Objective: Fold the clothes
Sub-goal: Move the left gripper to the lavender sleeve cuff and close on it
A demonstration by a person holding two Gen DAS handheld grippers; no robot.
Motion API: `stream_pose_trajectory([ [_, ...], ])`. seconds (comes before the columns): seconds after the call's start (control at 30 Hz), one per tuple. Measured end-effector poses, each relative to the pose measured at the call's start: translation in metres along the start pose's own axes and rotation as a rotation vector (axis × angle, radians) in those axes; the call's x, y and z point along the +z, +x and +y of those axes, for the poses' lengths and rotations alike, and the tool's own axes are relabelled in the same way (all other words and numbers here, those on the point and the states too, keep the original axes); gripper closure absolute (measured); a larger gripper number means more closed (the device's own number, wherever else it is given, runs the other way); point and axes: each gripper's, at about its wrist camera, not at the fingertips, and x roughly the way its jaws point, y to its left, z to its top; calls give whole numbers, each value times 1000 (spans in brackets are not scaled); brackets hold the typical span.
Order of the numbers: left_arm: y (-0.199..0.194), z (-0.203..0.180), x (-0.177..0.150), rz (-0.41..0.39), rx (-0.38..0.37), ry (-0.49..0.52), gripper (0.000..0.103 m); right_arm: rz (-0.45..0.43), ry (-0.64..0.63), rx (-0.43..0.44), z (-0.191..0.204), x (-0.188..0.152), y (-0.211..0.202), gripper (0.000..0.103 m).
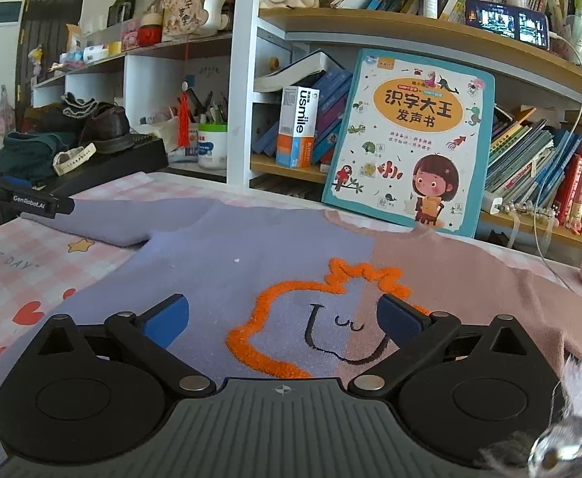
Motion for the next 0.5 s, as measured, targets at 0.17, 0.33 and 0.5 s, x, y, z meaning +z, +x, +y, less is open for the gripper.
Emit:
stream_pose_trajectory([
  [0.17, 12, 25, -2, 40, -1, -129, 11, 18, -6, -6, 2, 0, 3, 1],
  [0.33, 24, 52, -3, 72, 68, -228, 13, 12, 3, 0, 0, -1, 2, 1],
  [0.5, 40, 72, -7, 122, 125, -279, 23, 0, 24, 15, -3, -1, -1, 1],
])
